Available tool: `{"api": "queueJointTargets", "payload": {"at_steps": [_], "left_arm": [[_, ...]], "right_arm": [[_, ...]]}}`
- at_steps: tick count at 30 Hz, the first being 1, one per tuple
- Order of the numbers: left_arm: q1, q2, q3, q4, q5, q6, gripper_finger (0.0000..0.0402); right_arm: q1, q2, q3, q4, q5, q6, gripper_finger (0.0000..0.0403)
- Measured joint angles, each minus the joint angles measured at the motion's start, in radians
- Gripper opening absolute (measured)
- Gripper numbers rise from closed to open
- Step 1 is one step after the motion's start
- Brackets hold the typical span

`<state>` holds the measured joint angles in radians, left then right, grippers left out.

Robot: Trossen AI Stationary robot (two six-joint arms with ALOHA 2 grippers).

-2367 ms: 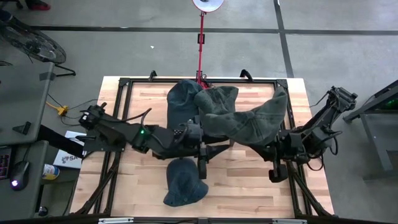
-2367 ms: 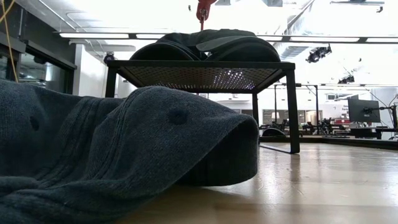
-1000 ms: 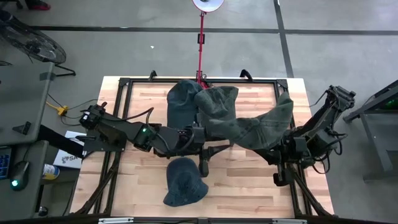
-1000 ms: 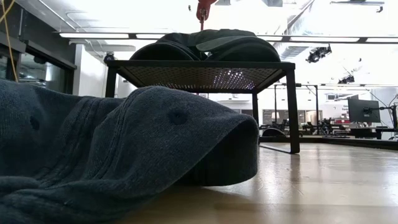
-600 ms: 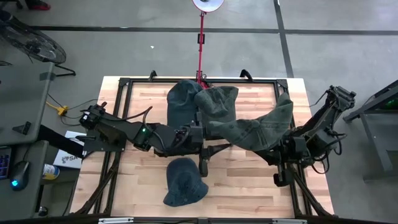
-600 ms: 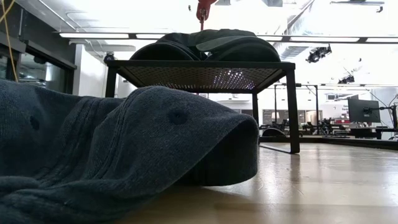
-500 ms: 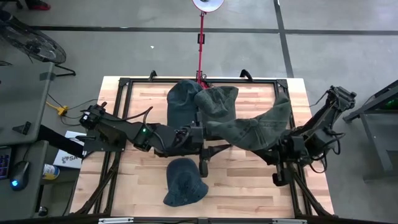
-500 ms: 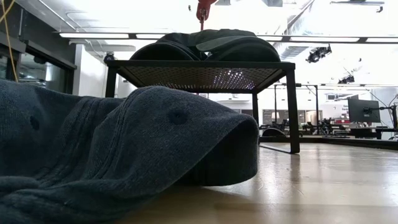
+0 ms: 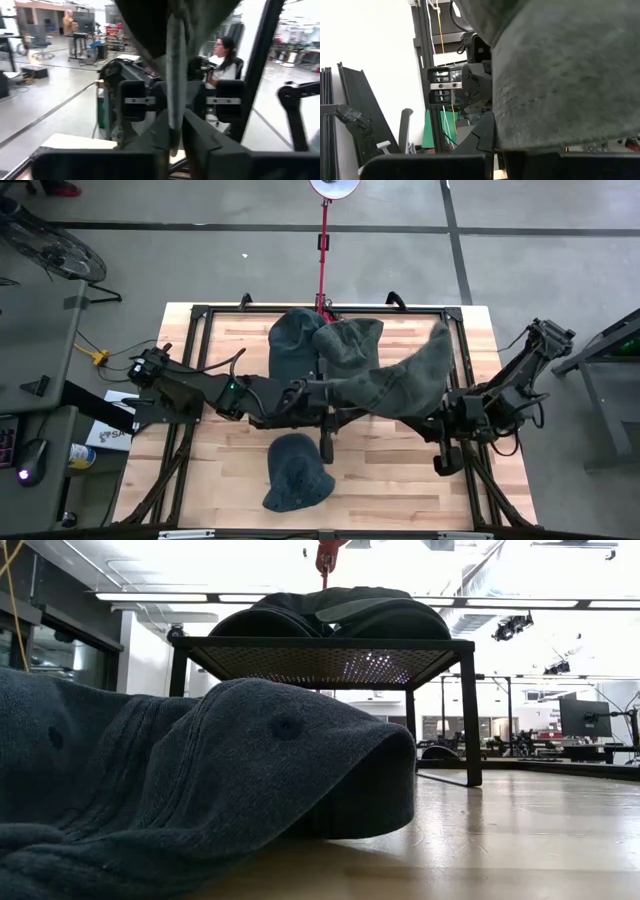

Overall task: Pick & Place hat
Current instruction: Stack the gray cap on top of the gray cap on the shelf

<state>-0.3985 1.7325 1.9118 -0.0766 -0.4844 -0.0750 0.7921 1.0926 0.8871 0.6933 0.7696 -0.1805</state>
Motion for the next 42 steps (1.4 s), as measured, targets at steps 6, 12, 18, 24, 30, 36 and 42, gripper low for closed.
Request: {"api": "queueJointTargets", "payload": {"at_steps": [6,12,18,24,30,36,42], "left_arm": [[-0.001,0.0,0.0,0.0,0.003,0.0,0.0018],[-0.001,0.0,0.0,-0.005,0.001,0.001,0.0009],[-0.001,-0.003,0.0,-0.037,-0.012,0.016,0.0006],[-0.001,-0.024,0.0,-0.135,0.002,0.017,0.0006],[-0.001,-0.043,0.0,-0.369,0.107,-0.06,0.0005],[-0.025,-0.043,0.0,-0.568,0.155,-0.113,0.0005],[-0.07,-0.043,0.0,-0.681,0.013,-0.166,0.0005]], "right_arm": [[0.0,0.0,0.0,0.0,0.006,0.004,0.0008],[0.01,-0.001,0.0,-0.007,0.04,0.033,0.0055],[0.068,-0.002,0.0,-0.087,0.204,0.073,0.0109],[0.14,-0.002,0.0,-0.274,0.277,0.206,0.0151],[0.217,-0.002,0.0,-0.465,0.271,0.355,0.0168],[0.254,-0.003,0.0,-0.483,0.271,0.379,0.0169],[0.258,-0.035,0.001,-0.476,0.306,0.349,0.0169]]}}
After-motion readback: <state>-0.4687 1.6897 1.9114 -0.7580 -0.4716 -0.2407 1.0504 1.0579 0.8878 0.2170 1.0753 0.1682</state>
